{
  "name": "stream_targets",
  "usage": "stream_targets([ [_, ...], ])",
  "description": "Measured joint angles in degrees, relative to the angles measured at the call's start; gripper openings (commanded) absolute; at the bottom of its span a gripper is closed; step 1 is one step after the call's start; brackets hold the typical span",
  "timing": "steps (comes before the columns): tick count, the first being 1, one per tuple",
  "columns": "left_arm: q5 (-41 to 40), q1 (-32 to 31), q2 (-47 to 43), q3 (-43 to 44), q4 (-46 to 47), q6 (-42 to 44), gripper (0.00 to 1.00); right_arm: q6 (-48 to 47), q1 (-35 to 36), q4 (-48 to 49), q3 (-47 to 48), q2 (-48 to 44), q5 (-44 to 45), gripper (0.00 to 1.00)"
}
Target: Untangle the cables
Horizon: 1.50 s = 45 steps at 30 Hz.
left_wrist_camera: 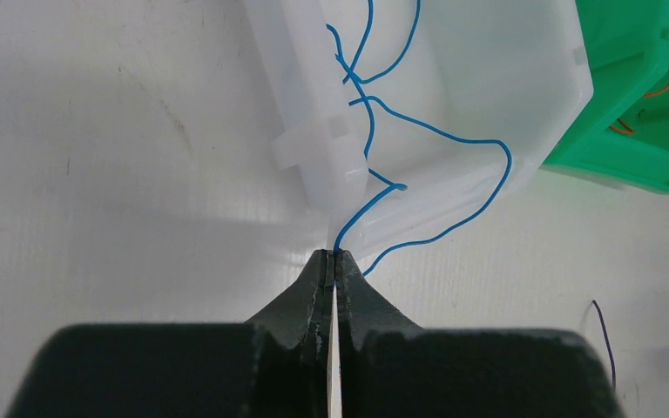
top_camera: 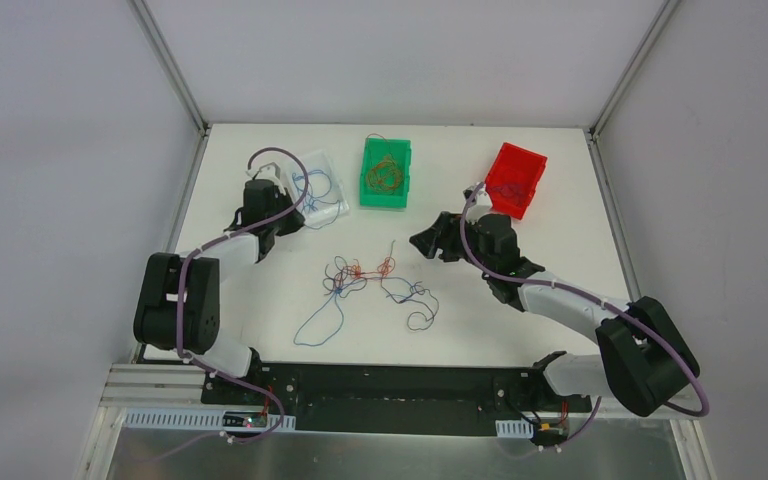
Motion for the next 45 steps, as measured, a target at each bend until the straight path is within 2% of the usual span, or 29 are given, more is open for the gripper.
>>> stream_targets([
  [7,0.57,0.0,-2.1,2.51,-5.38,0.17,0.0,0.0,0.0,0.0,0.0,0.26,0.0,0.67],
  [16,1.9,-0.04,-1.27,15.56,-9.94,0.76,0.0,0.0,0.0,-0.09,0.0,0.87,0.0,0.67],
  [29,-2.03,-3.15,18.1,33.86,-16.46,10.64,0.0,-0.35,0.0,-0.11,0.0,0.92,0.24,0.67],
  [32,-3.06,-3.56,21.59,36.35,-18.99,12.2,0.13,-0.42,0.02,-0.11,0.0,0.92,0.33,0.67],
  [38,-4.35,-3.98,22.53,39.19,-24.63,13.7,0.5,-0.59,0.02,-1.44,0.66,1.64,0.83,0.68],
  [39,-4.59,-4.24,21.99,39.19,-25.11,13.88,0.62,-0.63,0.02,-1.7,0.94,1.97,0.83,0.68],
  [40,-4.74,-4.63,21.07,39.19,-25.99,13.99,0.81,-0.68,0.0,-2.47,1.53,2.49,0.55,0.69],
  [41,-4.81,-5.11,19.8,39.17,-26.86,14.25,0.97,-0.81,0.07,-3.3,2.32,3.17,0.2,0.69],
  [45,-4.83,-8.48,11.76,37.27,-28.15,14.08,0.99,-2.8,2.19,-8.2,7.45,7.17,-0.24,0.67],
])
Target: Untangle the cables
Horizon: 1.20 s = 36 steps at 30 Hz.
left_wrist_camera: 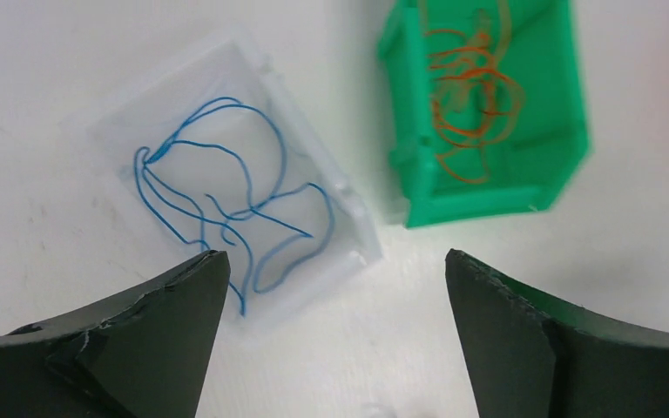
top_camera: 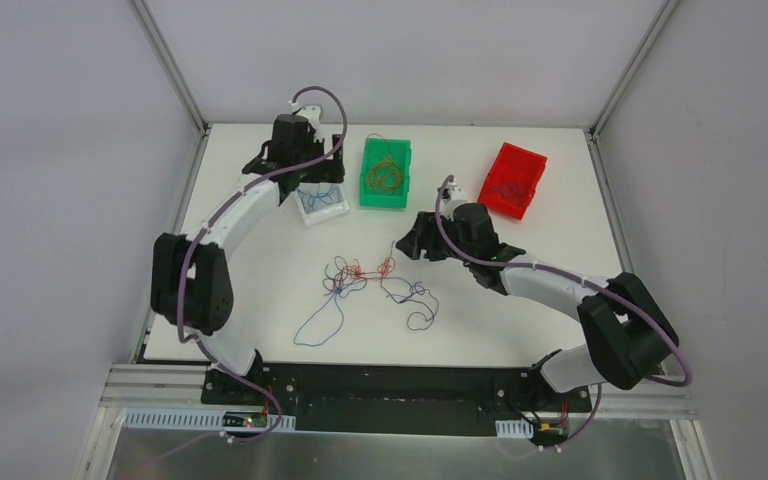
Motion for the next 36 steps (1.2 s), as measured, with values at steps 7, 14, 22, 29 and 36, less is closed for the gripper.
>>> stream_targets([
  [7,2.36,-7.17,-20.17,-11.98,0.52,-3.08,0.99,-3.28,5.64,-4.81,5.01,5.42,-0.74,0.6],
  [14,5.86,-9.38,-24.17,-23.76,2.25,-12.59,0.99,-4.33,6.71,-8.46,8.04,11.1,1.05,0.57],
  [22,4.39,-9.2,-26.8,-29.16,0.92,-19.54,0.99,-4.9,8.44,-9.05,9.4,14.27,1.51,0.32],
  [29,5.27,-9.22,-32.04,-34.67,1.36,-20.59,0.96,-5.44,9.2,-7.21,9.16,14.16,2.51,0.0],
  [36,9.31,-12.57,-33.79,-40.81,7.26,-17.7,0.91,-5.44,9.55,-2.05,2.8,6.71,4.11,0.0],
])
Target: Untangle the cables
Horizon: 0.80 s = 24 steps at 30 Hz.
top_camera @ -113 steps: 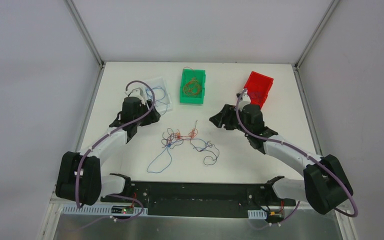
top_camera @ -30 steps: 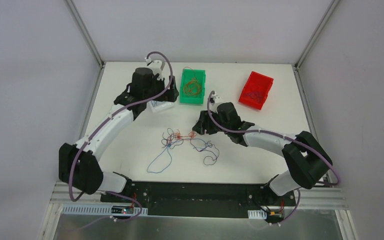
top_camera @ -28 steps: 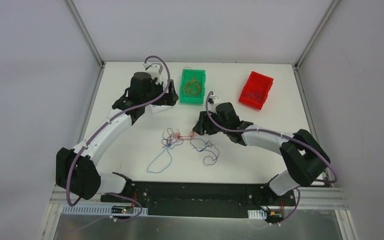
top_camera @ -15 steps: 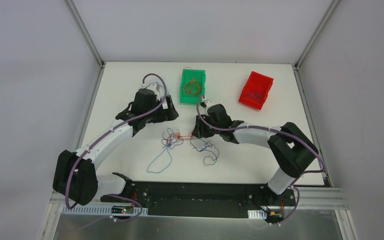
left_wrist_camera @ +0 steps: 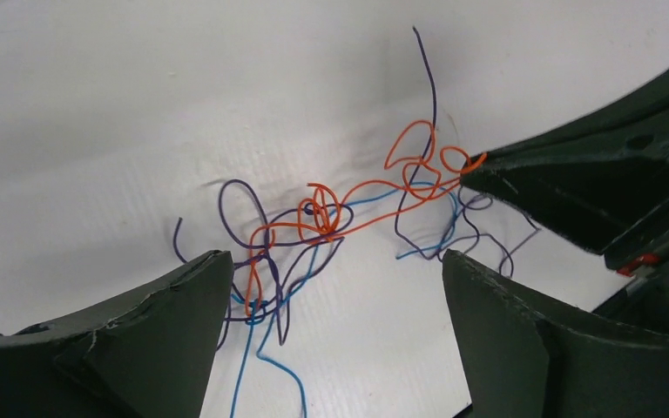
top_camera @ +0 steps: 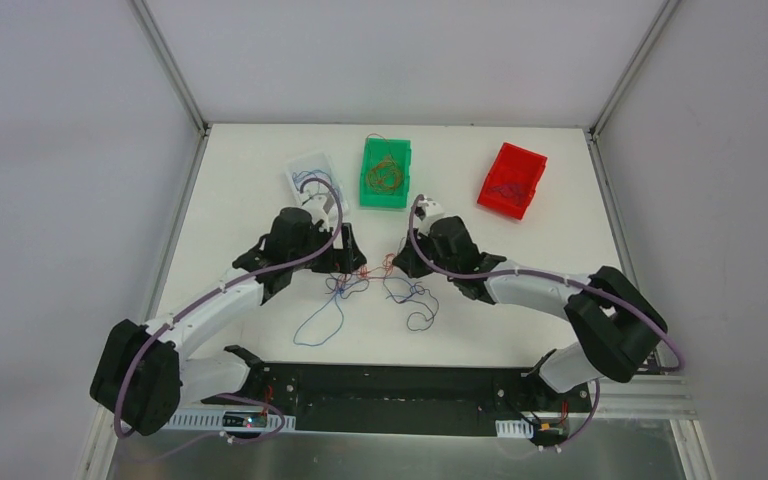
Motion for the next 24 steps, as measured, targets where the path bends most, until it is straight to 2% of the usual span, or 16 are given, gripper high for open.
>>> stream_targets([
  [4,2.56,-3.21,-0.31,-3.21,5.95,2.71,0.9,-0.22,0.0,2.69,-3.17,-6.01,0.9,0.0],
  [11,5.68,-5.33,4.48,-3.34,13.99,8.15,0.9,-0.39,0.0,7.28,-7.63,-13.94,3.06,0.0],
  [18,9.53,-5.33,11.43,-0.74,17.31,14.58,0.88,-0.59,0.0,9.79,-11.17,-17.81,7.96,0.0],
  [24,13.79,-5.35,17.73,0.17,23.67,18.4,0.85,-0.68,0.0,10.93,-11.54,-17.86,9.7,0.0],
])
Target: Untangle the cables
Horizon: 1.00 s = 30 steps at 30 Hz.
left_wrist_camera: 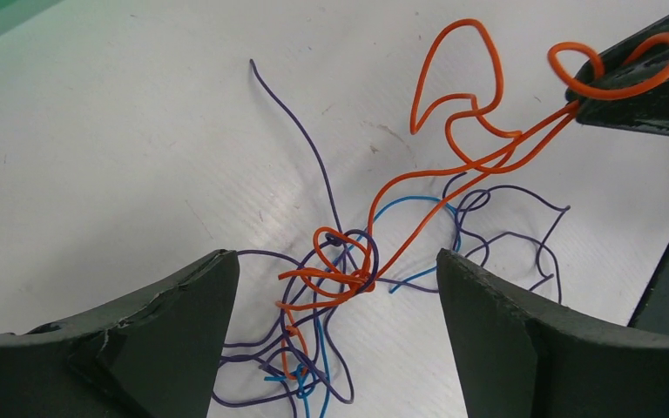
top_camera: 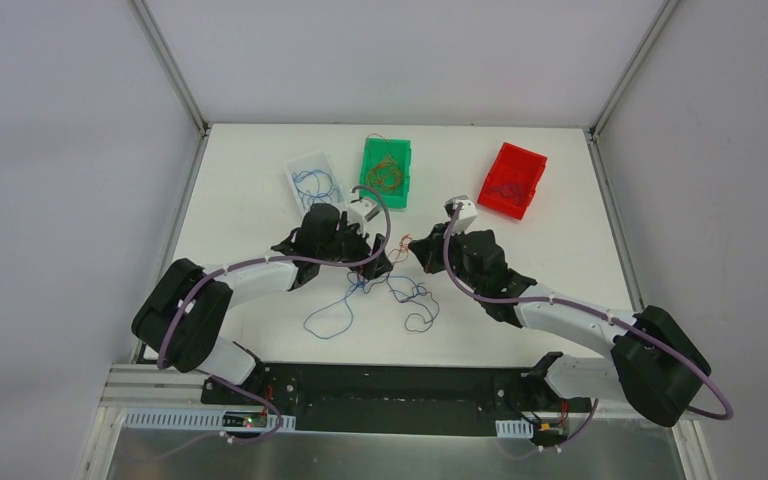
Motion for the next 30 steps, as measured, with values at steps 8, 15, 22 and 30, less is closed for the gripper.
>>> stream_targets([
  [8,0.57,0.0,1.81,0.11,2.51,2.27,0.85,0.02,0.0,0.57,0.0,0.0,1.75,0.0],
  [15,0.52,0.0,1.51,-1.27,4.13,2.14,0.72,0.11,-0.07,-0.85,0.02,-1.51,5.42,0.0],
  [22,-0.09,0.0,0.59,-1.29,3.1,2.67,0.41,0.57,-0.17,-3.61,2.71,-2.47,5.68,0.0],
  [30,-3.39,0.0,1.11,1.2,-1.4,3.21,0.61,1.46,-0.17,-7.74,6.27,-3.45,4.59,0.0],
])
